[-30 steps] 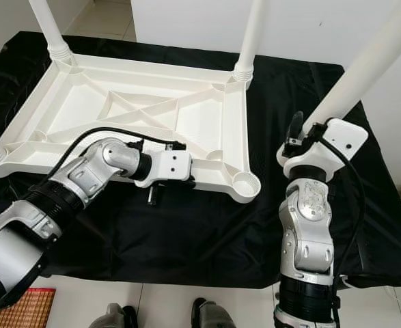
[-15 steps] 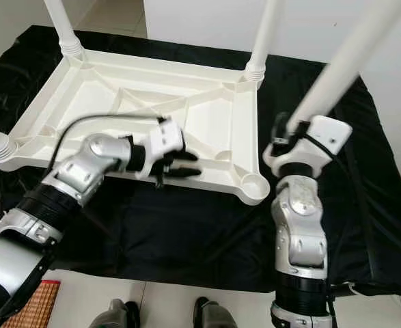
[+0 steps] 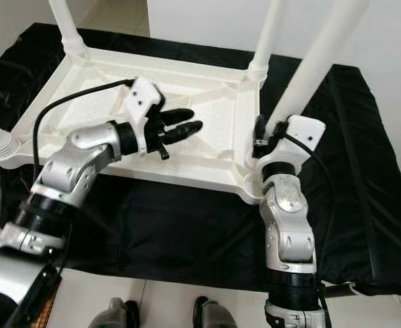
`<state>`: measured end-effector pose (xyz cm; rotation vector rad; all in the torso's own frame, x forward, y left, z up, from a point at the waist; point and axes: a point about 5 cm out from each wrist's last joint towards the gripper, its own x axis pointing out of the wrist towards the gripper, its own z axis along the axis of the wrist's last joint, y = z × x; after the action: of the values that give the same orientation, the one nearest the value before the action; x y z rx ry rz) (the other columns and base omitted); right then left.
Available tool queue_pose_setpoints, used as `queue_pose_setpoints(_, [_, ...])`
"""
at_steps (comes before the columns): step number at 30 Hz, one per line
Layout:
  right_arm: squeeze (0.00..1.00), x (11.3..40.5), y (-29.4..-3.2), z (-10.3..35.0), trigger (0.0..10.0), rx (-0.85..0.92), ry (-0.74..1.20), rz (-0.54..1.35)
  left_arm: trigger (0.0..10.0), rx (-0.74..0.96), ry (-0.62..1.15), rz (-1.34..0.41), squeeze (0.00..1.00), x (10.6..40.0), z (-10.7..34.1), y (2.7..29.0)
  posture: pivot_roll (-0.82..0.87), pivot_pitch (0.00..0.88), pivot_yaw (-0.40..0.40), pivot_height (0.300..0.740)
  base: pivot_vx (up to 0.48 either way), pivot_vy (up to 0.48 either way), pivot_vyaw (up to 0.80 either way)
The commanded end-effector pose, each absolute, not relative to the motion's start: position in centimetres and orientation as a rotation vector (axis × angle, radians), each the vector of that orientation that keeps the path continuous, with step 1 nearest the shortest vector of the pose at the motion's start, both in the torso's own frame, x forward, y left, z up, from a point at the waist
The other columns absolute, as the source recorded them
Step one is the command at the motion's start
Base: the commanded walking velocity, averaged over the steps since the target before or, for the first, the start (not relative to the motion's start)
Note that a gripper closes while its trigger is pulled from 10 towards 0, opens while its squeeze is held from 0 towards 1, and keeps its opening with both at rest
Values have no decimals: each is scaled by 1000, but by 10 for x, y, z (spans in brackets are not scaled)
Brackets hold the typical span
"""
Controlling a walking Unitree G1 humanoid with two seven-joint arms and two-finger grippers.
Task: Building children table
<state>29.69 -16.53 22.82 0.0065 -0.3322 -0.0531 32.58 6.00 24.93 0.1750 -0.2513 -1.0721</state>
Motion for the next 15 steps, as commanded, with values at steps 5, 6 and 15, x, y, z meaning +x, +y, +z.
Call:
queue_pose_setpoints(5, [0, 286, -162, 221, 10000, 10, -330, -26, 10000, 85, -251, -947, 0, 321, 243, 55, 17, 180, -37, 740, 0, 0, 0])
queue_pose_setpoints(6, [0, 282, -163, 219, 10000, 12, -328, -34, 10000, 74, -247, -925, 0, 320, 241, 53, 17, 180, -37, 740, 0, 0, 0])
queue_pose_setpoints(15, [0, 268, -177, 208, 10000, -3, -322, -111, 10000, 13, -225, -903, 0, 305, 230, 49, 23, 169, -39, 740, 0, 0, 0])
